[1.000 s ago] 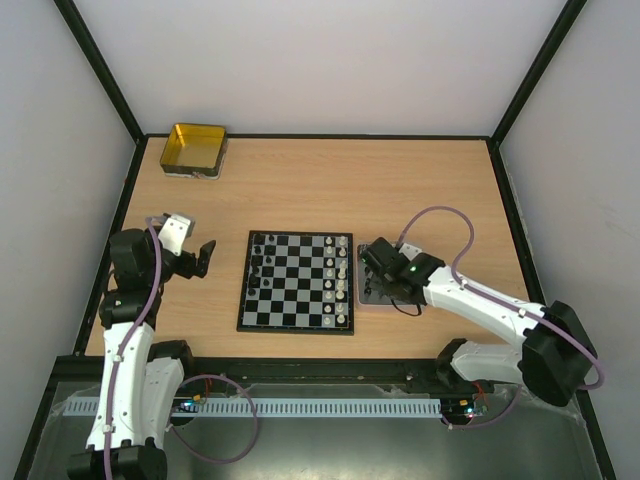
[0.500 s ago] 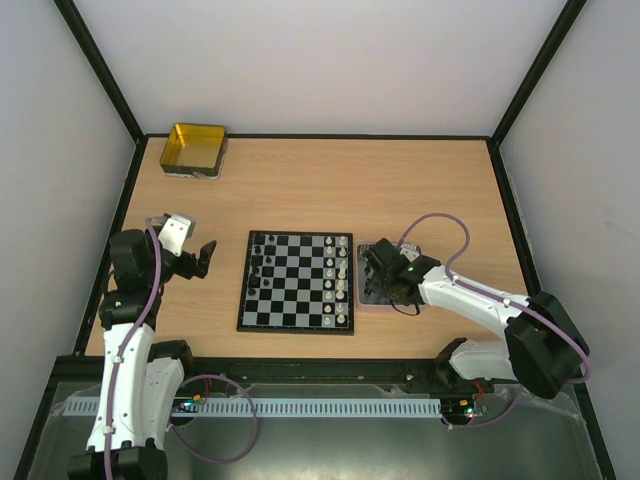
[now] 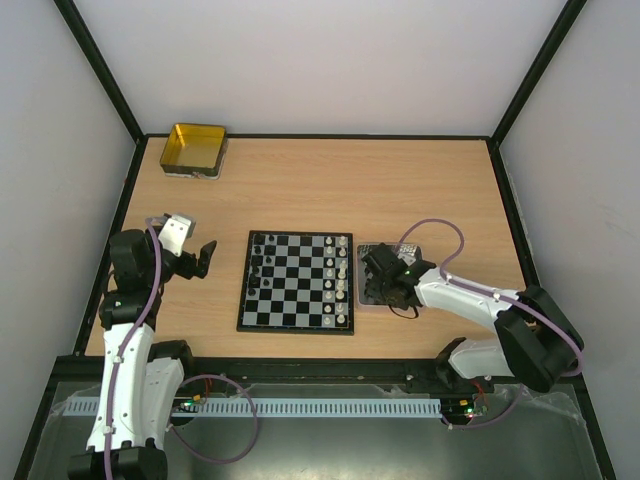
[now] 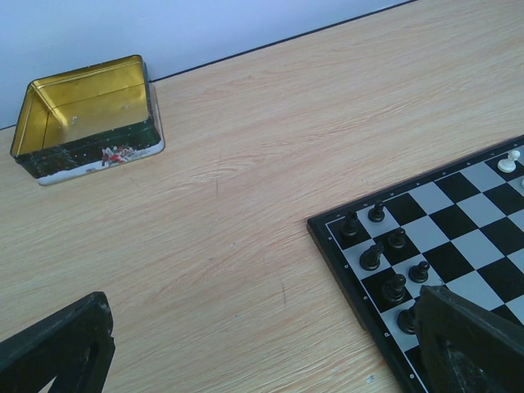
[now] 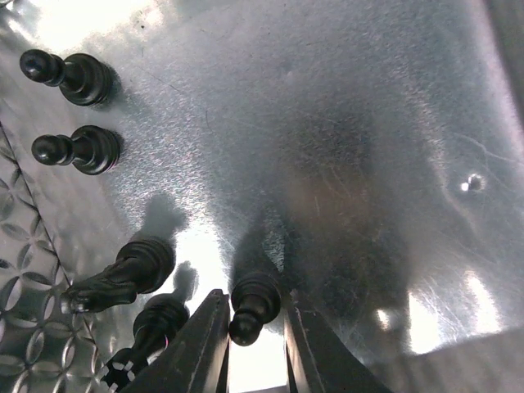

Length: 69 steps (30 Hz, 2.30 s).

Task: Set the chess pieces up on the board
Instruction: Pick up the chess piece from the storage box.

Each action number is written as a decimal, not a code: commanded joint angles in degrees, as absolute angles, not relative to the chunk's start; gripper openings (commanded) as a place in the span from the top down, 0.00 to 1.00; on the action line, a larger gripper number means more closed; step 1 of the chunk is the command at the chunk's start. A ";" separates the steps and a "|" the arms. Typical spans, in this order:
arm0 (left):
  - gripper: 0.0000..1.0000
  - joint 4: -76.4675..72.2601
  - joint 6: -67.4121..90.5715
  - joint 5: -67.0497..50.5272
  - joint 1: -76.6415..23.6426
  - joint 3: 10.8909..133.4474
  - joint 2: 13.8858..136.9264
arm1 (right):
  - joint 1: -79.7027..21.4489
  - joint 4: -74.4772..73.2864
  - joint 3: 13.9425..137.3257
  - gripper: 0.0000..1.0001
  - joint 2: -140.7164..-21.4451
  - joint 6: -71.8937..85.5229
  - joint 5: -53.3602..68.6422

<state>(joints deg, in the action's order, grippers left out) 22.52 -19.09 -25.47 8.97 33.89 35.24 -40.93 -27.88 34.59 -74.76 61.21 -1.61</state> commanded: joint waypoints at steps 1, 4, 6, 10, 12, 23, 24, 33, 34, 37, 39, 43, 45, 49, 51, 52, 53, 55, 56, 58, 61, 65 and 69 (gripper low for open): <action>0.01 22.28 -19.69 -26.36 9.32 33.31 35.10 | -40.67 -27.26 33.97 0.83 -74.66 60.73 -2.08; 0.01 22.30 -19.77 -26.31 9.32 33.32 35.16 | -40.63 -28.60 34.77 0.85 -73.54 60.86 -3.21; 0.01 22.32 -19.74 -26.36 9.27 33.32 35.17 | -40.55 -29.87 35.61 0.86 -72.97 60.65 -4.01; 0.01 22.27 -19.80 -26.40 9.31 33.38 35.23 | -40.46 -33.67 37.71 0.87 -71.69 60.30 -6.36; 0.01 22.32 -19.77 -26.34 9.30 33.32 35.23 | -40.46 -35.52 38.87 0.88 -70.87 60.13 -7.51; 0.01 22.28 -19.72 -26.35 9.27 33.27 35.00 | -40.50 -39.96 41.38 0.86 -68.57 58.87 -8.78; 0.01 22.32 -19.80 -26.37 9.31 33.25 34.98 | -40.50 -39.61 40.99 0.85 -68.82 58.85 -8.26; 0.01 22.30 -19.69 -26.37 9.27 33.30 34.78 | -40.51 -35.09 38.85 0.82 -71.87 57.04 -3.05; 0.01 22.30 -19.75 -26.30 9.31 33.23 34.87 | -40.52 -34.81 38.80 0.82 -72.22 56.82 -2.67; 0.01 22.32 -19.69 -26.42 9.30 33.27 34.89 | -40.50 -33.97 38.49 0.82 -73.38 56.60 -2.22; 0.01 22.32 -19.69 -26.45 9.30 33.30 34.87 | -40.56 -33.00 38.02 0.82 -73.87 56.52 -1.78; 0.01 22.23 -19.74 -26.52 9.30 33.22 34.96 | -40.50 -31.77 37.35 0.82 -74.40 56.44 -1.35; 0.01 22.24 -19.82 -26.51 9.28 33.23 34.96 | -40.50 -31.49 37.25 0.82 -75.00 56.18 -1.24; 0.01 22.28 -19.82 -26.60 9.29 33.29 34.89 | -40.52 -30.71 36.47 0.82 -75.88 56.33 -1.15; 0.01 22.25 -19.78 -26.61 9.32 33.22 34.86 | -40.50 -30.53 36.22 0.82 -75.95 56.50 -1.40; 0.01 22.27 -19.78 -26.62 9.27 33.22 34.92 | -40.44 -30.57 36.17 0.83 -75.82 56.59 -1.73; 0.01 22.30 -19.80 -26.71 9.29 33.23 34.95 | -40.46 -30.52 36.15 0.84 -75.58 56.60 -1.97; 0.01 22.28 -19.85 -26.69 9.32 33.23 34.97 | -40.50 -30.80 36.56 0.86 -75.47 56.60 -2.56; 0.01 22.30 -19.86 -26.79 9.32 33.25 35.01 | -40.52 -31.18 36.87 0.88 -75.42 56.54 -2.82; 0.01 22.33 -19.86 -26.74 9.24 33.29 35.04 | -40.48 -31.68 37.42 0.91 -75.41 56.37 -3.17; 0.01 22.41 -19.86 -26.76 9.32 33.22 35.00 | -40.45 -32.51 38.16 0.93 -75.28 56.15 -3.89; 0.01 22.38 -19.86 -26.80 9.32 33.29 35.14 | -40.46 -34.19 39.38 0.94 -74.97 55.90 -4.57; 0.01 22.32 -19.86 -26.80 9.32 33.27 35.24 | -40.52 -38.30 41.97 0.94 -73.47 55.73 -7.49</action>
